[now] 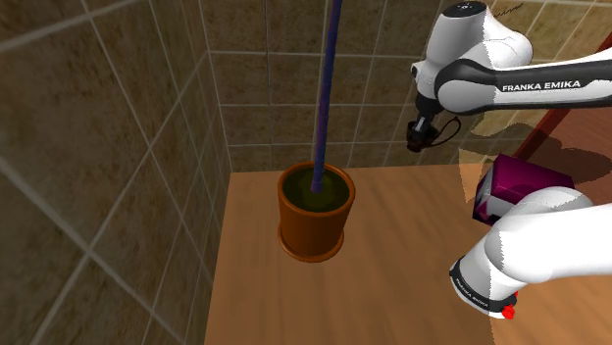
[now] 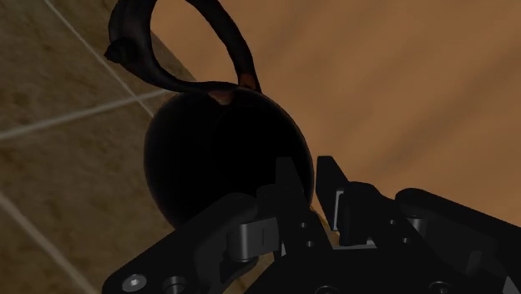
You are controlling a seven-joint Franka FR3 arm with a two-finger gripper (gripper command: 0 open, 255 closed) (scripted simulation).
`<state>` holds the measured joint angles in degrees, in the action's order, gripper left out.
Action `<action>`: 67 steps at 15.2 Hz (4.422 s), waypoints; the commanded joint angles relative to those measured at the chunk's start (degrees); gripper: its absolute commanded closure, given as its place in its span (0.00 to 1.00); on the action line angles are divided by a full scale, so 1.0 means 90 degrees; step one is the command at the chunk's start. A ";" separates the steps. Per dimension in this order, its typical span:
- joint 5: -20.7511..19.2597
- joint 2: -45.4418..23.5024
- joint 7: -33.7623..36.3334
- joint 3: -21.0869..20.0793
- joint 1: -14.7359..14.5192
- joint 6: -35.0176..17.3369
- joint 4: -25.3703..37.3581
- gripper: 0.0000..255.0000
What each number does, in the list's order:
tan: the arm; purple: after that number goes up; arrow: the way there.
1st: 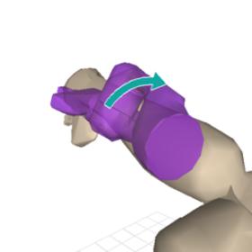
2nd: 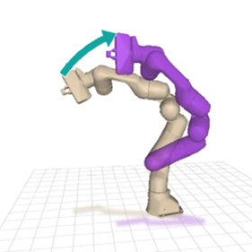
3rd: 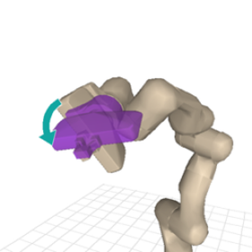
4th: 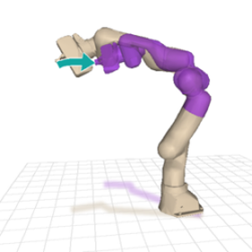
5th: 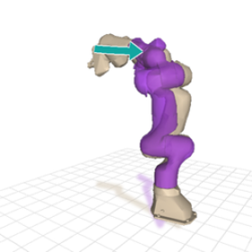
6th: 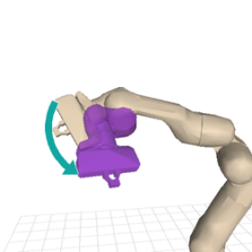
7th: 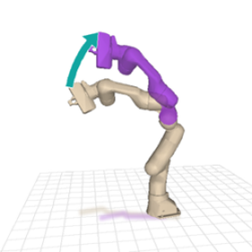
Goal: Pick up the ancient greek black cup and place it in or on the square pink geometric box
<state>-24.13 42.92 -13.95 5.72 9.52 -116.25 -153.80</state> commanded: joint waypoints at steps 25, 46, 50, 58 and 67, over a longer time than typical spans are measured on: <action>-0.0511 0.2570 -0.1846 0.0833 0.0631 0.2215 0.0143 1.00; -0.2397 0.4912 -0.4172 0.2867 0.2007 0.3139 -0.0406 1.00; -0.2621 0.5106 -0.4159 0.3108 0.2147 0.2989 -0.0757 1.00; -0.2836 0.5260 -0.4156 0.3341 0.2285 0.2856 -0.1051 1.00; -0.2835 0.5258 -0.4157 0.3341 0.2287 0.2855 -0.1052 0.00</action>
<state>-49.63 90.26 -51.36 35.78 30.11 -90.55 -163.27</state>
